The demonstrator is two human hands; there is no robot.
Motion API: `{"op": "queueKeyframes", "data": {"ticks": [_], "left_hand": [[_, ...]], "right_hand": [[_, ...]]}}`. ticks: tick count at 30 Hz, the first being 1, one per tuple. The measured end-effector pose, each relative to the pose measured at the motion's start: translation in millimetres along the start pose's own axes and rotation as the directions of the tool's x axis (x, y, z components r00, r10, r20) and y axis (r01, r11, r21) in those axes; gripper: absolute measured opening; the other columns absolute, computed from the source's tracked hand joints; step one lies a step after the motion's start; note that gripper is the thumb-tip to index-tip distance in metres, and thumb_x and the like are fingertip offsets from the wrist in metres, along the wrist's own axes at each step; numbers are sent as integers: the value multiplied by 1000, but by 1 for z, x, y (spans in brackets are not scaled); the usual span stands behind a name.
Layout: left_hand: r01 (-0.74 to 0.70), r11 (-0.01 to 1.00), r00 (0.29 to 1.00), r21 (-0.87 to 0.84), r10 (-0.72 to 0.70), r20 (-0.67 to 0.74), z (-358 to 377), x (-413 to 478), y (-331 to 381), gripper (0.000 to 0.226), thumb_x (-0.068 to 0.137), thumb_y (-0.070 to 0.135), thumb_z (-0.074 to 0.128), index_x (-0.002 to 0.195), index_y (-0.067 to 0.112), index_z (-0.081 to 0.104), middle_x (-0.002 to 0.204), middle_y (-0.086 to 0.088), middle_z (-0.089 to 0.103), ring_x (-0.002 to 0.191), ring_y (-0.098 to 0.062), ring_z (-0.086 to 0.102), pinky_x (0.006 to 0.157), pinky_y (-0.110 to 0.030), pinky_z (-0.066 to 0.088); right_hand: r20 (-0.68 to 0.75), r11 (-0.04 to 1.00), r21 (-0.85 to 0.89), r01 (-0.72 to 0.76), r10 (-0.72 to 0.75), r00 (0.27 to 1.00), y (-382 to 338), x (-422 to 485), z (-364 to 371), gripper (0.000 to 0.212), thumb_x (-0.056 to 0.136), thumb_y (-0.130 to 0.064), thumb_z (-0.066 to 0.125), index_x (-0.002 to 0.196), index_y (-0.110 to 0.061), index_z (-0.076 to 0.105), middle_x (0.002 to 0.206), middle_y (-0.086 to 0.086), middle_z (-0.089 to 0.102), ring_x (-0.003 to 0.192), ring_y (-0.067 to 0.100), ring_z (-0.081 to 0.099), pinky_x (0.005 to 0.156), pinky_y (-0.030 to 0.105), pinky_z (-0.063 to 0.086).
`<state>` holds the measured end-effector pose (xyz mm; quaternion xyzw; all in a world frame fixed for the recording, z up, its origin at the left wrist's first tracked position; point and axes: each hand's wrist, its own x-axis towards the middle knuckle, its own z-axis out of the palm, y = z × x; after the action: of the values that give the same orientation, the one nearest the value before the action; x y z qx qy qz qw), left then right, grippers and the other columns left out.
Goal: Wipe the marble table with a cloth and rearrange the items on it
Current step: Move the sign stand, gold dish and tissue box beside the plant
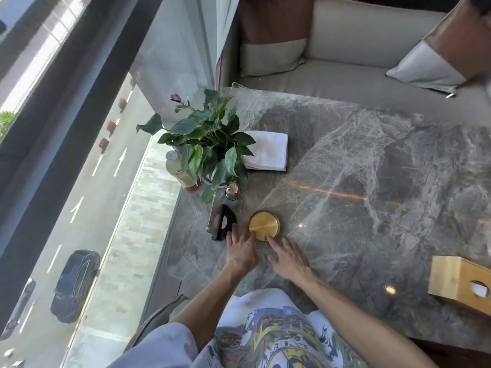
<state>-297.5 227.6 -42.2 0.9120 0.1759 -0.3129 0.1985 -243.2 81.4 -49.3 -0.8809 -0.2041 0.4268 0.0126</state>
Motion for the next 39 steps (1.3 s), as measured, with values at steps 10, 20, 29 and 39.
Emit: {"op": "queueKeyframes", "data": {"ticks": [10, 20, 29, 39], "left_hand": [[7, 999, 994, -43, -12, -109, -1, -2, 40, 87, 82, 25, 55, 155, 27, 8, 164, -9, 1, 150, -42, -9, 120, -58, 2], [-325, 946, 946, 20, 325, 16, 40, 18, 255, 59, 93, 28, 39, 150, 16, 26, 156, -11, 27, 149, -40, 11, 118, -65, 1], [-334, 934, 924, -130, 352, 154, 85, 21, 447, 58, 100, 30, 36, 149, 1, 22, 140, -25, 49, 129, -41, 46, 106, -48, 36], [-246, 780, 916, -576, 381, 126, 109, 21, 524, 54, 91, 8, 61, 135, -1, 31, 116, -16, 49, 115, -41, 58, 87, -50, 50]], "right_hand": [[-87, 962, 236, 136, -118, 989, 36, -21, -26, 60, 101, -39, 40, 155, -41, 13, 164, 1, 17, 151, 21, 20, 119, 43, 29], [-385, 870, 390, -302, 452, 805, 294, -129, -51, 60, 102, -43, 43, 156, -24, 25, 161, 6, 27, 151, 30, 17, 121, 43, 18], [-112, 406, 876, -261, 696, 709, 467, -175, -30, 77, 100, -34, 53, 157, -7, 9, 165, 14, 10, 152, 29, 13, 124, 41, 13], [137, -295, 954, 50, 579, 804, 473, -180, -29, 63, 94, -40, 60, 148, -22, 33, 130, -3, 43, 120, 18, 47, 95, 41, 53]]}}
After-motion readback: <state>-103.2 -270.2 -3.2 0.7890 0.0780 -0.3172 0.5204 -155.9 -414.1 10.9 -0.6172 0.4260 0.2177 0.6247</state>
